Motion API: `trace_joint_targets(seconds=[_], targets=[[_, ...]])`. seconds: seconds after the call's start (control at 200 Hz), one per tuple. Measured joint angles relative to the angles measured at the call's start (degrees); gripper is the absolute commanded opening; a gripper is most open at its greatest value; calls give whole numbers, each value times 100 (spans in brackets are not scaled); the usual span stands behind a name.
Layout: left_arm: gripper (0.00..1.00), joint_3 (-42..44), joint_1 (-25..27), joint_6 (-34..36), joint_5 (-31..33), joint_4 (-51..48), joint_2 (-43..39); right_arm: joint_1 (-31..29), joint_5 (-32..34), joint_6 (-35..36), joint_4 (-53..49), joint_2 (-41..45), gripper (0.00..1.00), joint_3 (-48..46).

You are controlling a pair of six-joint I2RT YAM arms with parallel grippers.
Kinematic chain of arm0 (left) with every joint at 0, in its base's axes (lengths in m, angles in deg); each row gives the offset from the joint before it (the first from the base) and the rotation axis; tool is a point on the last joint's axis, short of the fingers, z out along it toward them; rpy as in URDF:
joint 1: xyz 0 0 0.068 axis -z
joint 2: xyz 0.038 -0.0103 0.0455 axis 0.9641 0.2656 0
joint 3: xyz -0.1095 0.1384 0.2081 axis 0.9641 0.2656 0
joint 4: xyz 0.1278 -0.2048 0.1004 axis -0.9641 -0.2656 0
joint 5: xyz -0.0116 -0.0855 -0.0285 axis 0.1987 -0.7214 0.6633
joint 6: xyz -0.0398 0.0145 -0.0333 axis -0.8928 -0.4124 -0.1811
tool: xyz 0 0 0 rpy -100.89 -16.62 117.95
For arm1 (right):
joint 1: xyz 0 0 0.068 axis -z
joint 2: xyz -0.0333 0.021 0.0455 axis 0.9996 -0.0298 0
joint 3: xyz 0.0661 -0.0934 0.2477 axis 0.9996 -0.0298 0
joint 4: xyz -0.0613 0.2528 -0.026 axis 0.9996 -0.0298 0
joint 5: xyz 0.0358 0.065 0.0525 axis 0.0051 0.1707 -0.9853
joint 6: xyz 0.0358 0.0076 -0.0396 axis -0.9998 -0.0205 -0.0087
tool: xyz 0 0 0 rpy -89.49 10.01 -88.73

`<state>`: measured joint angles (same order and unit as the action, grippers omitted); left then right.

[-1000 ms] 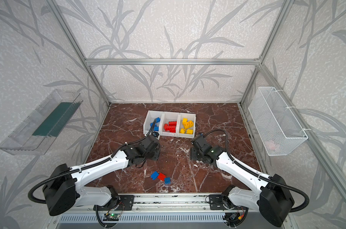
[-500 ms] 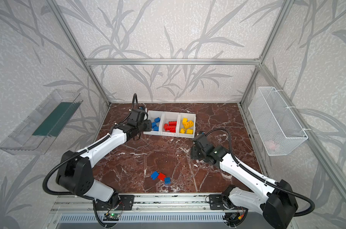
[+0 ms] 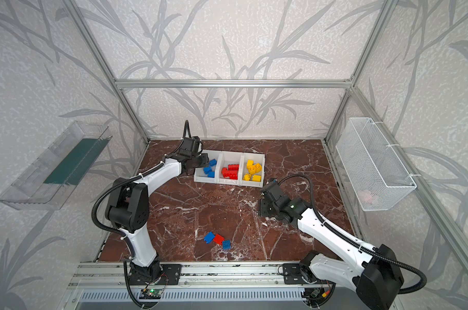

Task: Sort the legos into containers by color
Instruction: 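Carry the blue brick with the left gripper and drop it in the blue compartment, then hold the left gripper over the bin while the right gripper reaches to the pile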

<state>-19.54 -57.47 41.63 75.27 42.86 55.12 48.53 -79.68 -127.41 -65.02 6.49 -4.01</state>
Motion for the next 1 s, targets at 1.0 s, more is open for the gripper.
trace_joint_targets(seconds=[1.0], targets=[[63,2524,155,-656,-706,684,-2396,-1513,-820,1582,-219,-2159,66,1436]])
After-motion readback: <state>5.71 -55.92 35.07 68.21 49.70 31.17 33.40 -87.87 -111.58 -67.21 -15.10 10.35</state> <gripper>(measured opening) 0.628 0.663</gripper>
